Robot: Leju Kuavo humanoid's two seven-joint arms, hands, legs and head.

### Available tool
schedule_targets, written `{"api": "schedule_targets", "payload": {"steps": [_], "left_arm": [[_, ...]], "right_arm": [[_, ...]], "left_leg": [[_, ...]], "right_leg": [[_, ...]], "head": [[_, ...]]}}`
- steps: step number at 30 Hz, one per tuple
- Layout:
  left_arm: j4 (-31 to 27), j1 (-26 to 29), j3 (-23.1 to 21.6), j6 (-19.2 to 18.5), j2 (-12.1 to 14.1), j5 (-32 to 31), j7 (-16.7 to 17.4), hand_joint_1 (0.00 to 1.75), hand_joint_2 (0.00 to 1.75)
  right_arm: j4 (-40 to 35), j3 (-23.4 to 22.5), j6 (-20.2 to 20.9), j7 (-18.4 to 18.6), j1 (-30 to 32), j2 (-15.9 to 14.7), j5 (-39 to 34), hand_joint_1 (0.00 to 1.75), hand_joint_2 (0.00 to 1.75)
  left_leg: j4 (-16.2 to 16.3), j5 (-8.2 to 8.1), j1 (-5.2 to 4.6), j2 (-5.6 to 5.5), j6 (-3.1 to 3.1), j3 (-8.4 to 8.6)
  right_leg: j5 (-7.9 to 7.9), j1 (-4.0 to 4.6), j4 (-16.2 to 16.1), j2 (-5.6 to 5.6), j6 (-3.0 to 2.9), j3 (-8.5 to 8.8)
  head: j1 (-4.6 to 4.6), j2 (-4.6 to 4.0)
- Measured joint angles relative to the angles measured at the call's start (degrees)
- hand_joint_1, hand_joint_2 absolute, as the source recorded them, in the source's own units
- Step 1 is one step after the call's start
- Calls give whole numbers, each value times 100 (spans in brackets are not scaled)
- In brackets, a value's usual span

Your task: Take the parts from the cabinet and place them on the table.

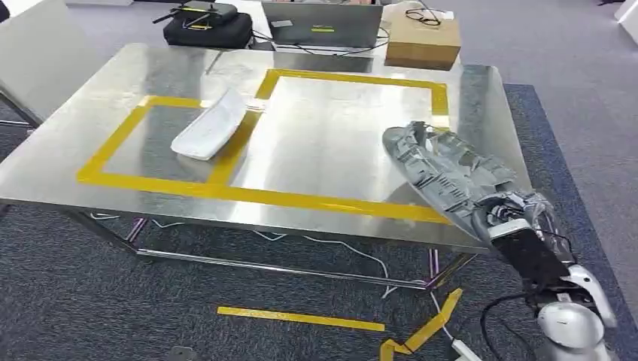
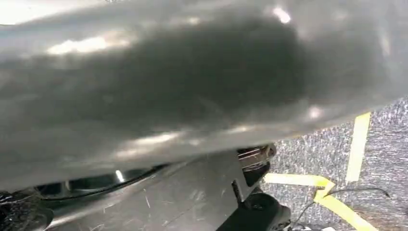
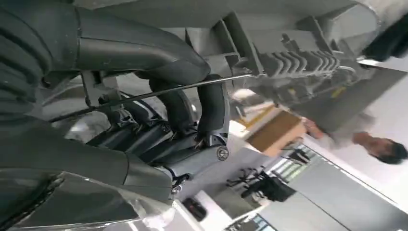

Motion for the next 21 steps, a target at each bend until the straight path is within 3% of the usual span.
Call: {"api": "schedule_targets", "payload": {"steps": [7, 15, 21], "left_arm": [[0, -24, -13, -107, 28, -190, -48, 0, 0], [0, -173, -127, -194, 35, -380, 52, 0, 0], [2, -232, -210, -203, 28, -417, 127, 0, 0]], "right_arm": [[1047, -500, 363, 55, -356, -501, -28, 175, 175], [2866, -594, 515, -55, -1363, -1051, 265, 175, 175], [3895, -568, 384, -199, -2053, -1128, 529, 175, 175]], "left_leg": [[2, 0, -5, 1, 0, 1], [2, 2, -4, 5, 0, 6], [2, 2, -2, 9, -1, 9]], "right_leg": [[5, -9, 0, 1, 4, -2], [10, -9, 0, 10, 2, -2], [11, -7, 1, 14, -1, -3]], "head": [[0, 0], [-4, 0], [-2, 0]]}}
